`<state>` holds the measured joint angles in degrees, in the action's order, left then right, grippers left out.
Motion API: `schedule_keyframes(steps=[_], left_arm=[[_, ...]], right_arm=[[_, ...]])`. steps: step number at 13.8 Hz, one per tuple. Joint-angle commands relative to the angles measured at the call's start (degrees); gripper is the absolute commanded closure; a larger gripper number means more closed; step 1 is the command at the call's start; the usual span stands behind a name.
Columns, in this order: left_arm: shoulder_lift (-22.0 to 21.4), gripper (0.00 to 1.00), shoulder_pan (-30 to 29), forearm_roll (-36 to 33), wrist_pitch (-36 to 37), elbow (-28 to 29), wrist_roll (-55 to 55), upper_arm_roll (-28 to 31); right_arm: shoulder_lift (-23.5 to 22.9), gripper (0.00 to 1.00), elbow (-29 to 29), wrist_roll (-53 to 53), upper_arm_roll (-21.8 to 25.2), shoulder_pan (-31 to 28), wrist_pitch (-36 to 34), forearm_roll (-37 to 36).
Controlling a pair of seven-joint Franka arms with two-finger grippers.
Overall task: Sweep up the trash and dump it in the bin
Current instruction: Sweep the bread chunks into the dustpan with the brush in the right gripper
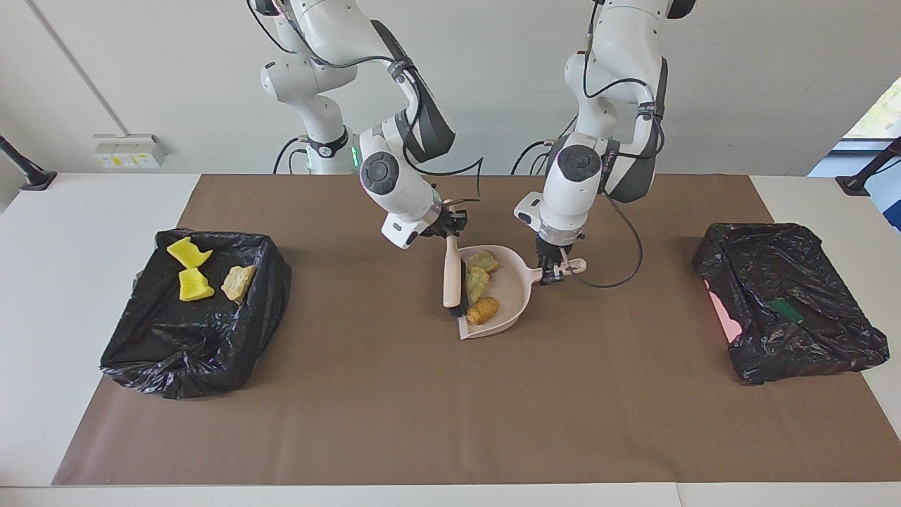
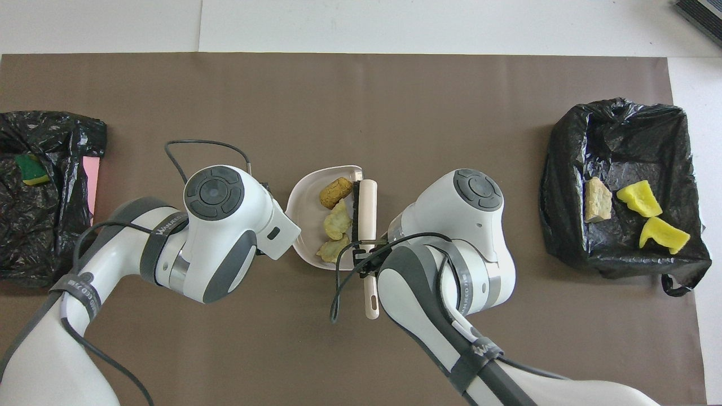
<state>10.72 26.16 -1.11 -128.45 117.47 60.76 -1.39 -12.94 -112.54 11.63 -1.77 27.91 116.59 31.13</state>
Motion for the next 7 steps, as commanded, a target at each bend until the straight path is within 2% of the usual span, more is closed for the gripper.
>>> schedule_keyframes(steps=[1,4,6,7], left_arm=[[-2.2,1.00,-1.1,-0.9,-0.8,2.9,1.2,0.3],[-1.6,1.00,-4.3,-0.7,-0.7,1.9,5.1,0.2],[-1.5,1.00,-5.9,-0.5,-0.4,1.0,7.3,0.2],[-1.9,1.00,-7.9,-0.5,0.0,0.9,8.0,0.2]], right_arm=[[0.7,1.00,2.9,0.0,0.5,-1.1,-6.2,-0.9],[7.0,1.00,2.8,11.8,-0.2,-0.4,-16.6,-16.1],[9.8,1.00,1.6,17.4,-0.3,1.8,-22.9,-19.0],[11.5,1.00,-0.8,18.2,-0.4,3.0,-23.0,-19.7]])
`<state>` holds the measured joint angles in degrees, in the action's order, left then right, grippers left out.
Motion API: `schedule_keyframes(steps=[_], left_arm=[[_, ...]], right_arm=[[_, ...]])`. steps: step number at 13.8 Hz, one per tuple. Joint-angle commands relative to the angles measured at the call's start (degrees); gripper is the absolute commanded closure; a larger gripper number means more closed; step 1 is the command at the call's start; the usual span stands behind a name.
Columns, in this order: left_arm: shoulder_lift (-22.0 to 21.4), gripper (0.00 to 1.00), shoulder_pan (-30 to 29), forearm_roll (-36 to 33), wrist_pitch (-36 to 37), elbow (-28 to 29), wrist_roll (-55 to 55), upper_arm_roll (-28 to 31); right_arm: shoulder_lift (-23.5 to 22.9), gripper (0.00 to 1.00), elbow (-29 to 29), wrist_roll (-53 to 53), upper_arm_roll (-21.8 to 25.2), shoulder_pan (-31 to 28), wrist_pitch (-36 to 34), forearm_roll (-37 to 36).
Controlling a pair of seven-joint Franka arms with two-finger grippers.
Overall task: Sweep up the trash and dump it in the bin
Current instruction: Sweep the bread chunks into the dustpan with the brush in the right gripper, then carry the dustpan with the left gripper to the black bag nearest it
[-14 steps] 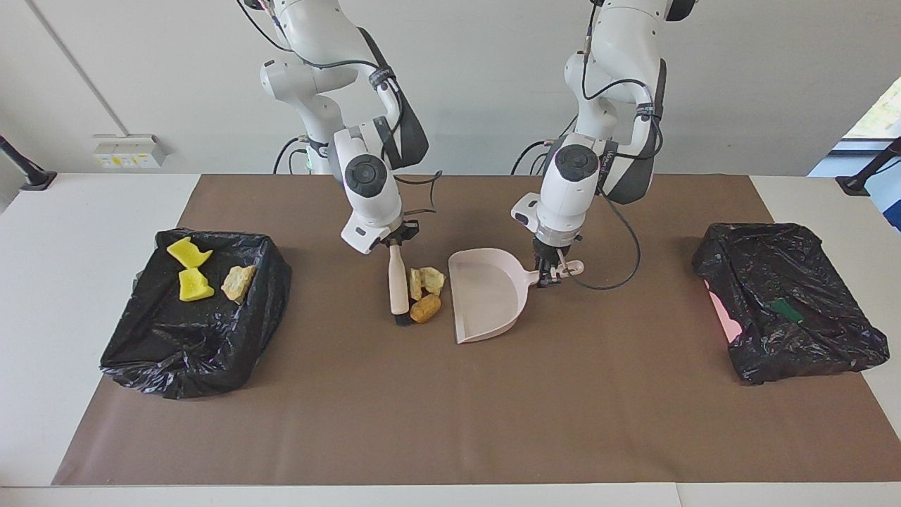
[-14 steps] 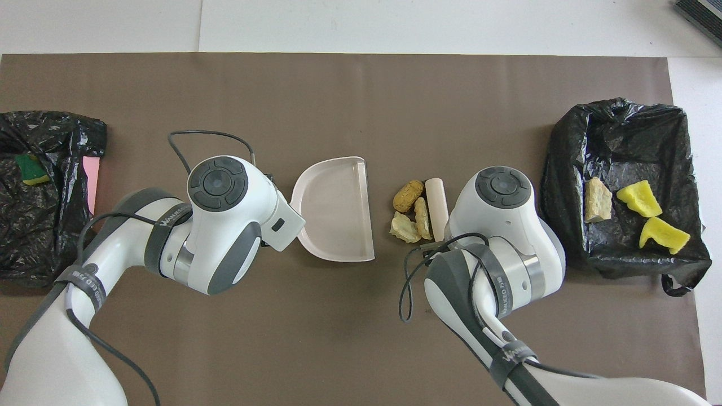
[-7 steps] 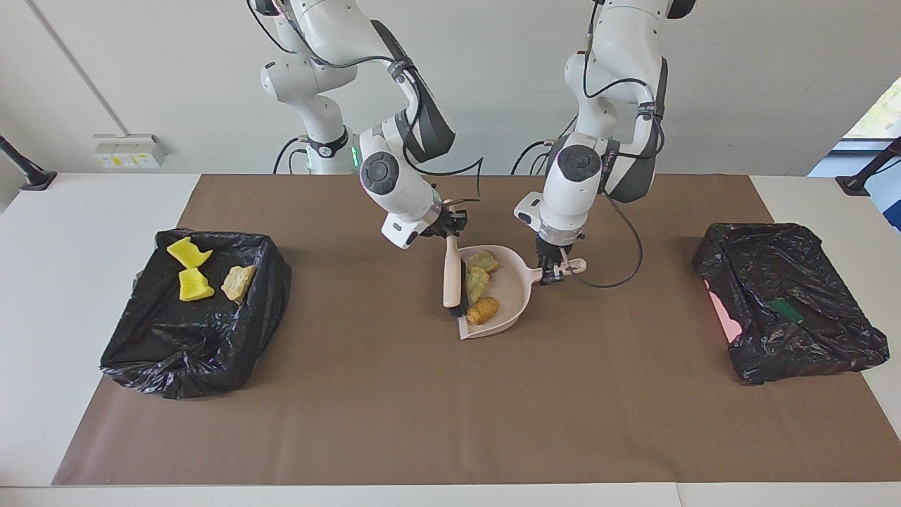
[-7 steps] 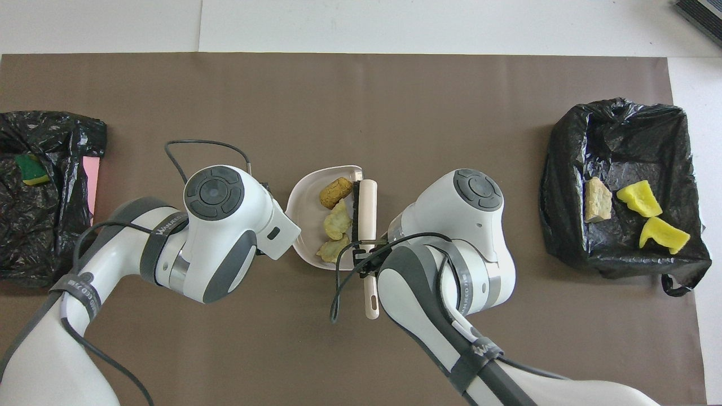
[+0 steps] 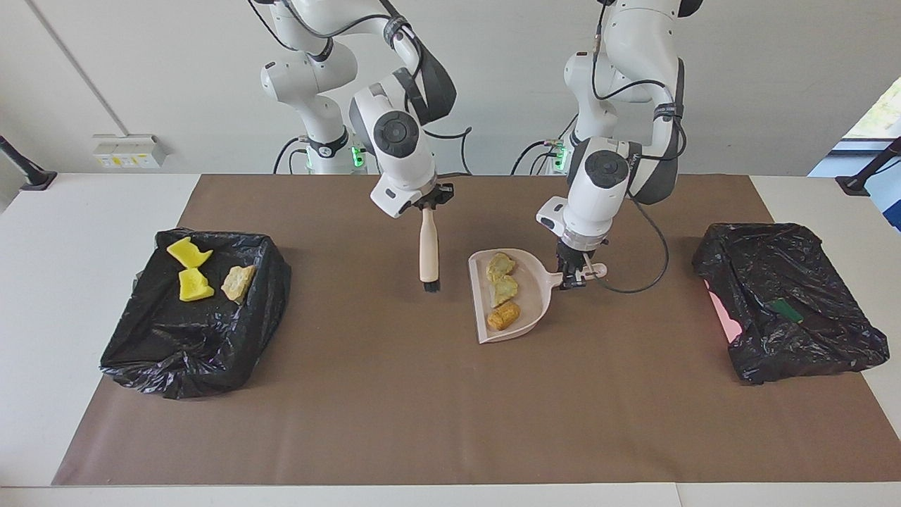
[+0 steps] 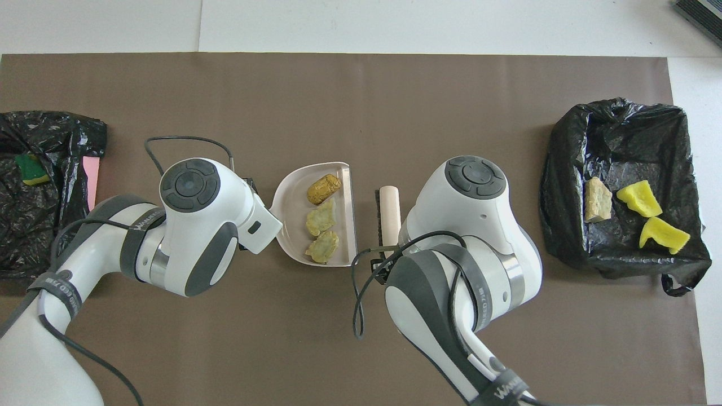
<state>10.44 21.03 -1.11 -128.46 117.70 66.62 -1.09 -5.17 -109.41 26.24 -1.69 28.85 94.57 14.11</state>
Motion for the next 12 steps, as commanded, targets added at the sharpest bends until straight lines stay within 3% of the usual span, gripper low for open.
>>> schedule_keyframes(steps=[1,3,5,9,12], left_arm=[[-2.0,1.00,-5.3,-0.3,0.6,0.1,4.4,-0.2],[-3.7,1.00,-9.7,0.1,4.7,-1.9,8.0,-0.1],[-4.5,1.00,-15.4,0.1,7.2,-4.0,11.7,-0.4],[-6.4,1.00,-25.8,3.2,17.7,-10.5,18.4,0.2],[-6.2,1.00,-35.2,4.6,19.7,-14.8,26.5,0.2]], right_arm=[[6.3,1.00,-7.9,4.6,-0.5,3.8,0.5,-2.6],[11.3,1.00,-16.9,6.6,-0.6,6.7,9.6,-1.8],[13.6,1.00,-21.9,6.7,-0.9,8.0,11.6,1.0],[12.7,1.00,-25.8,10.9,-0.9,11.6,20.5,3.7],[11.2,1.00,-27.5,12.5,-0.9,13.6,24.3,4.6]])
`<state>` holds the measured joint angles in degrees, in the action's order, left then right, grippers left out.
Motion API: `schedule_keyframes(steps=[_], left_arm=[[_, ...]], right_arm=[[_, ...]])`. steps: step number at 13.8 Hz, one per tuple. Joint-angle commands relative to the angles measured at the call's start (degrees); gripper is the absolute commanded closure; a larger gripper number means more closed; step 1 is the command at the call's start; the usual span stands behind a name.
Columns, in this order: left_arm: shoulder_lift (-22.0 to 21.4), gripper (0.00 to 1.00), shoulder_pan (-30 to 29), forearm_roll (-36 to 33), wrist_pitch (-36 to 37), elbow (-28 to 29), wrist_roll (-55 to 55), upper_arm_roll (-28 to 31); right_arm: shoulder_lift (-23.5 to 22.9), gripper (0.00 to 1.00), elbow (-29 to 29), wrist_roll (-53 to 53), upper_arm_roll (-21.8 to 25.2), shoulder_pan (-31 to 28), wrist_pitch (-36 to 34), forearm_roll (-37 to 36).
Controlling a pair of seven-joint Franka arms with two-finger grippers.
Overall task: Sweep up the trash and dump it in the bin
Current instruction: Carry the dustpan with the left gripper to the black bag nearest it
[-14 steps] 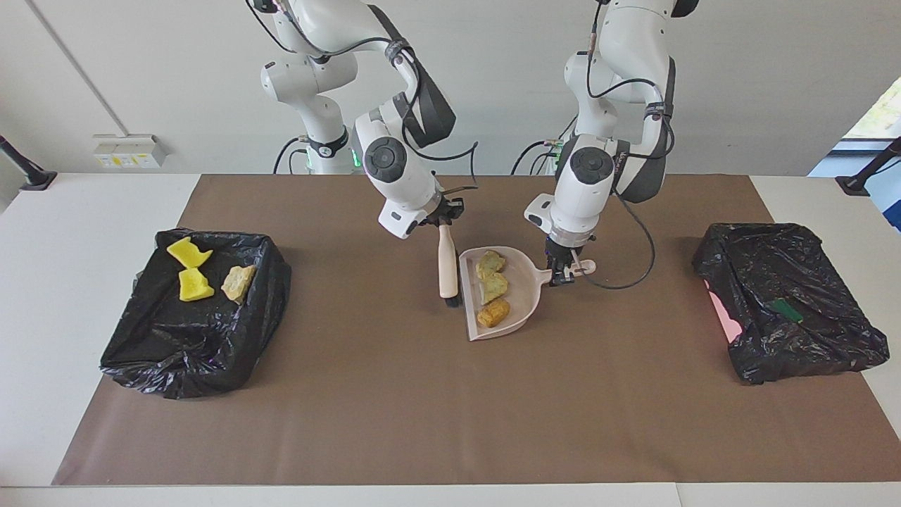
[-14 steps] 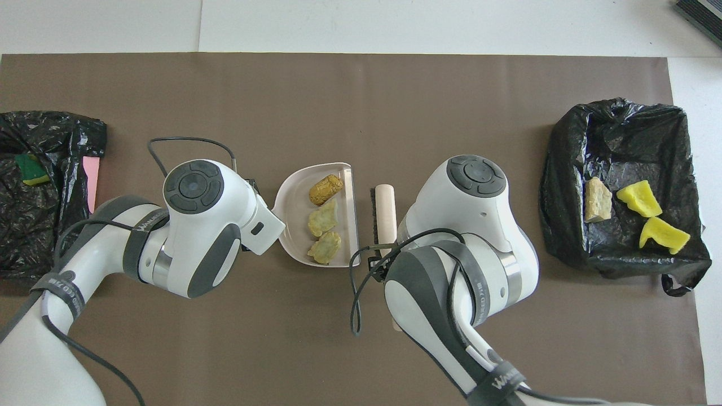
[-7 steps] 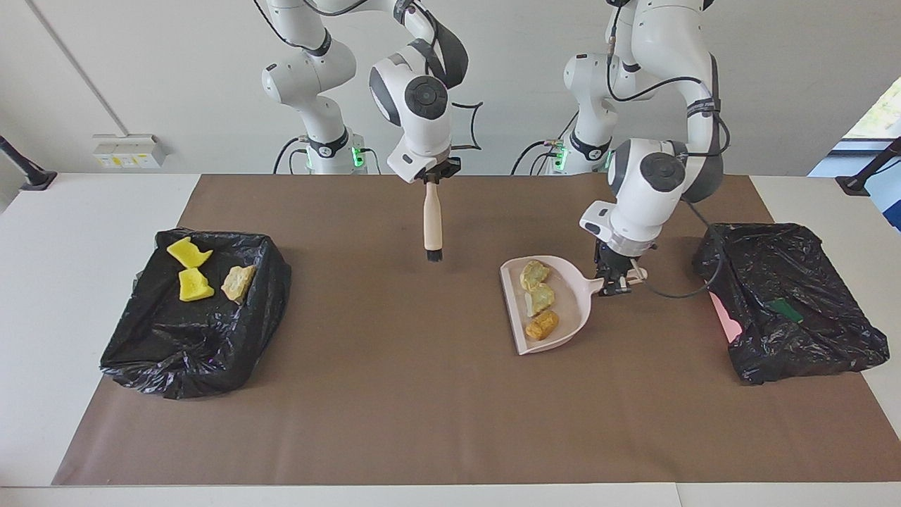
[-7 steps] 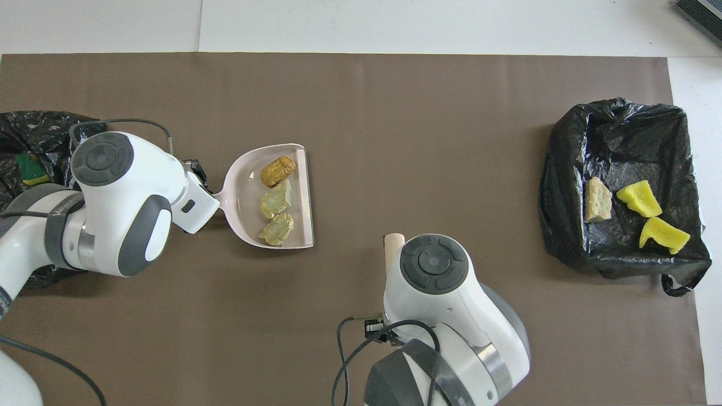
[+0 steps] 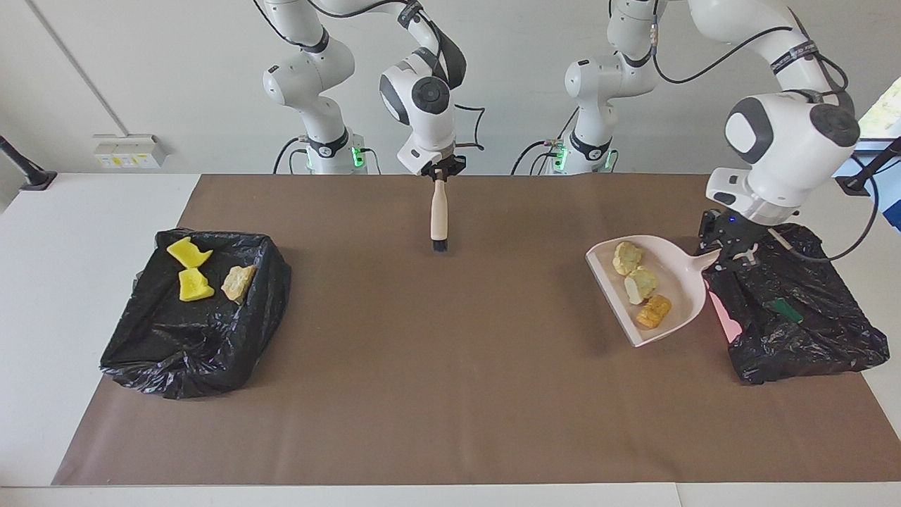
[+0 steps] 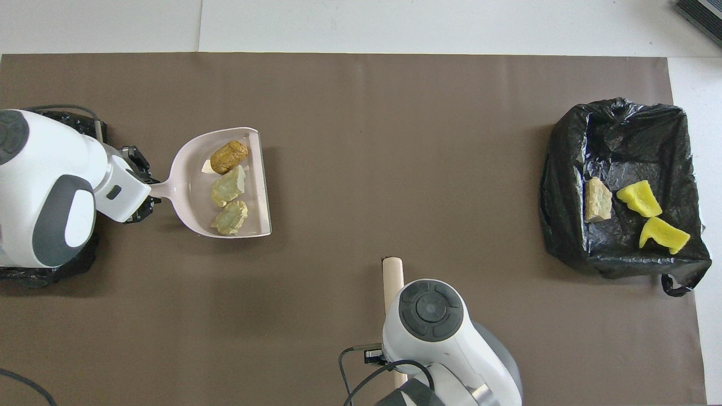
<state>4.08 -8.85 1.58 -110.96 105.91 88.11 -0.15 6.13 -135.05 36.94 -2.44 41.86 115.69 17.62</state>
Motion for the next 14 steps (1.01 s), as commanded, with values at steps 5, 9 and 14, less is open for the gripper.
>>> schedule_keyframes(steps=[5,9,14], left_arm=[[1.0,1.00,-18.7,5.2,-0.5,-6.4,11.1,-0.3],[2.1,1.00,-21.0,-5.6,-7.7,-6.9,11.4,0.9],[3.5,1.00,-20.2,-23.4,-8.7,-8.3,10.9,0.9]], right_arm=[[-1.6,0.95,-2.9,1.8,-0.1,3.3,5.9,1.1],[-3.7,0.00,0.0,0.5,-0.1,3.2,6.7,-1.4],[-7.8,0.00,11.6,0.6,0.2,-5.5,7.0,-11.7]])
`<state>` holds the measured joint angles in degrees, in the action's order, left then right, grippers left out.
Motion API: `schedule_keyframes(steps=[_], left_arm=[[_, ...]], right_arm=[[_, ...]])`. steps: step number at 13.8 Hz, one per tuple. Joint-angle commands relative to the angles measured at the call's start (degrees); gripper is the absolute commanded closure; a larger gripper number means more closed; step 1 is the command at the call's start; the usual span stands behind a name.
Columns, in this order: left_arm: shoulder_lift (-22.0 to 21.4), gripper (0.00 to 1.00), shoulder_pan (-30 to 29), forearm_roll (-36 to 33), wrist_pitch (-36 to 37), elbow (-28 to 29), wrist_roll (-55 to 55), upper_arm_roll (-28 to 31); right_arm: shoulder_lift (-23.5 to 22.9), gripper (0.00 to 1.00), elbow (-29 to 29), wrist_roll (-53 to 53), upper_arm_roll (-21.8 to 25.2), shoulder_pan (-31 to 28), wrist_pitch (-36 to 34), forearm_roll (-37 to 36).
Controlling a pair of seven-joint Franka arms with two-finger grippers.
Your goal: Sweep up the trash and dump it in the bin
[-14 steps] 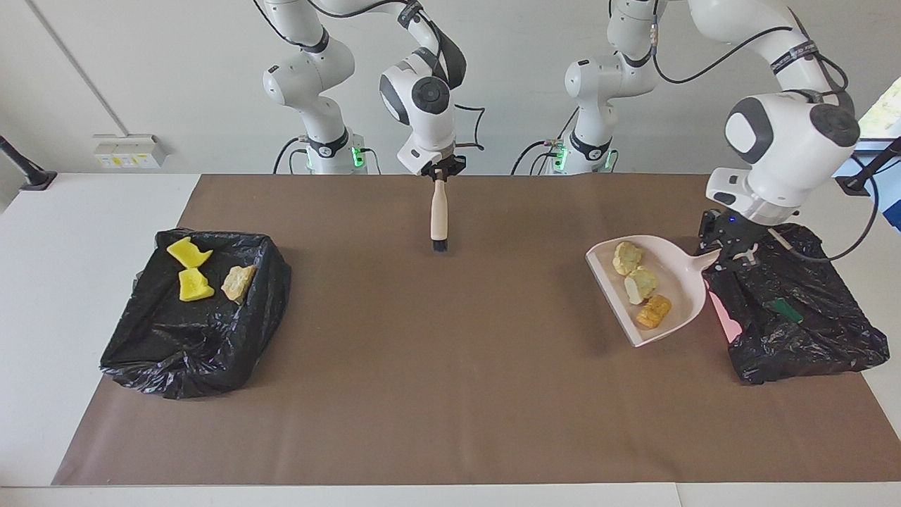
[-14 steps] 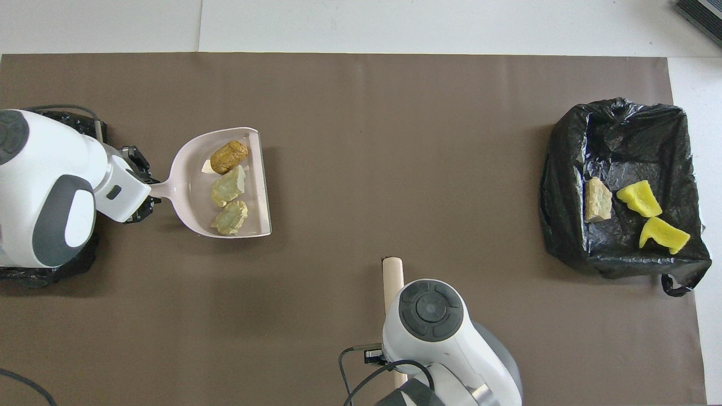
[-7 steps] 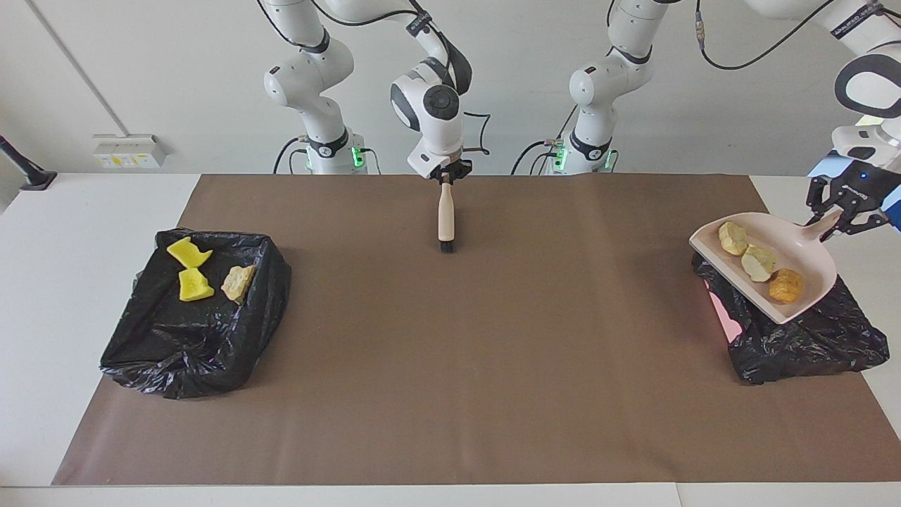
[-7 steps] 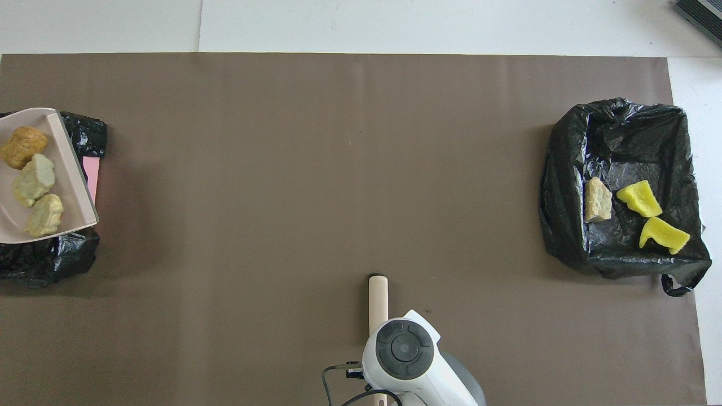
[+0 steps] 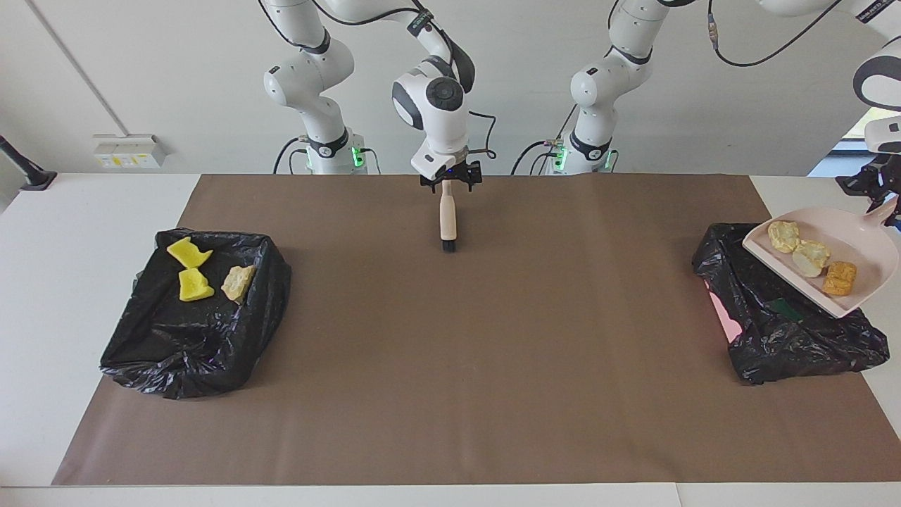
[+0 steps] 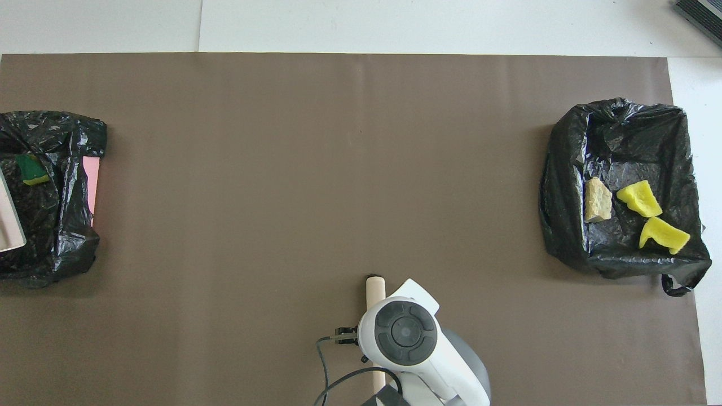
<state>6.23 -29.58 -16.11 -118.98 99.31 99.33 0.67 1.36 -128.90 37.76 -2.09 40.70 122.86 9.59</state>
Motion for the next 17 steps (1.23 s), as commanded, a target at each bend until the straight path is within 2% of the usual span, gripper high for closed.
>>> schedule_keyframes(steps=[1,5,8,12,15,17], left_arm=[[1.3,1.00,0.8,-8.2,-0.5,-1.8,-0.5,0.0],[1.4,1.00,3.4,-17.1,0.0,-1.8,-0.8,0.0],[4.0,1.00,4.3,-22.2,2.0,-8.0,-0.7,-0.1],[3.7,1.00,5.7,-25.5,4.6,-10.2,-0.8,0.0],[2.6,1.00,5.8,-23.3,6.9,-11.2,-3.3,-0.6],[2.1,1.00,8.2,-17.4,11.4,-11.2,-7.1,-0.8]], right_arm=[[-3.2,0.00,7.6,-0.4,-0.2,-6.2,-0.2,-5.0],[-2.9,0.00,14.0,-0.7,-0.1,-13.3,-1.5,-11.2],[-2.6,0.00,18.6,-1.5,0.1,-16.6,-5.1,-14.8],[-0.5,0.00,23.5,-12.4,0.4,-23.7,-11.7,-14.7],[0.8,0.00,26.8,-19.6,0.4,-29.2,-15.4,-14.6],[1.0,0.00,30.5,-21.9,0.6,-31.8,-19.7,-14.7]])
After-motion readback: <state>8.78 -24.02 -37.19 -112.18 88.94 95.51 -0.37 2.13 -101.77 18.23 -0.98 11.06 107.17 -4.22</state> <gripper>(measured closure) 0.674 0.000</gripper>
